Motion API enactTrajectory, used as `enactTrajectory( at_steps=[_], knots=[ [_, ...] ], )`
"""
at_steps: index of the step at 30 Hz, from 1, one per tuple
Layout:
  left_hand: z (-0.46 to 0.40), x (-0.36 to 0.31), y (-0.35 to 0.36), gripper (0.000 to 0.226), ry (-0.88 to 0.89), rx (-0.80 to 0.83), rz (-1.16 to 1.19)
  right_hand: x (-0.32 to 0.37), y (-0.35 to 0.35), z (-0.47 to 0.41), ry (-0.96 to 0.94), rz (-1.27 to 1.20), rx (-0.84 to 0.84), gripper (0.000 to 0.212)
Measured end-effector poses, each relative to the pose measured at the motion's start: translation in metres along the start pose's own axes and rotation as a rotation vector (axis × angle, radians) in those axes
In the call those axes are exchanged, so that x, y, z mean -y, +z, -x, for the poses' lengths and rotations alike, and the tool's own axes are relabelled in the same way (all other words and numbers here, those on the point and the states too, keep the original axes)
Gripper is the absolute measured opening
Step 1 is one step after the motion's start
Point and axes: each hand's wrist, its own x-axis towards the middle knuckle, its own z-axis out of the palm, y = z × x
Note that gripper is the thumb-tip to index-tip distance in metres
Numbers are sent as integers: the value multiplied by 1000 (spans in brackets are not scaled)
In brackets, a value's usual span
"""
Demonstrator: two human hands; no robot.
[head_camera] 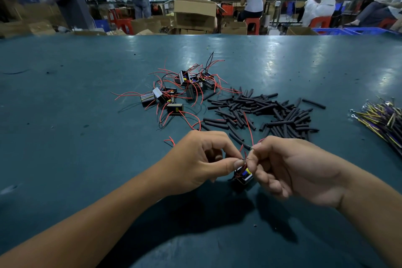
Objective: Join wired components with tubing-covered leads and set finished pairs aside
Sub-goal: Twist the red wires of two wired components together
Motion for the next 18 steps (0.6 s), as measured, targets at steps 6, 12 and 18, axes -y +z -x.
enactTrajectory(
  at_steps=[6, 12, 18],
  knots=[
    [0, 0, 1, 4, 0, 15, -14, -2, 3, -1, 20, 64, -18, 15],
    [1, 2, 1, 7, -12, 25, -16, -4, 3, 0, -105, 123, -57, 14],
    [0, 3, 1, 5, -26, 31, -7, -2, 2, 2, -392, 415, -159, 16]
  ],
)
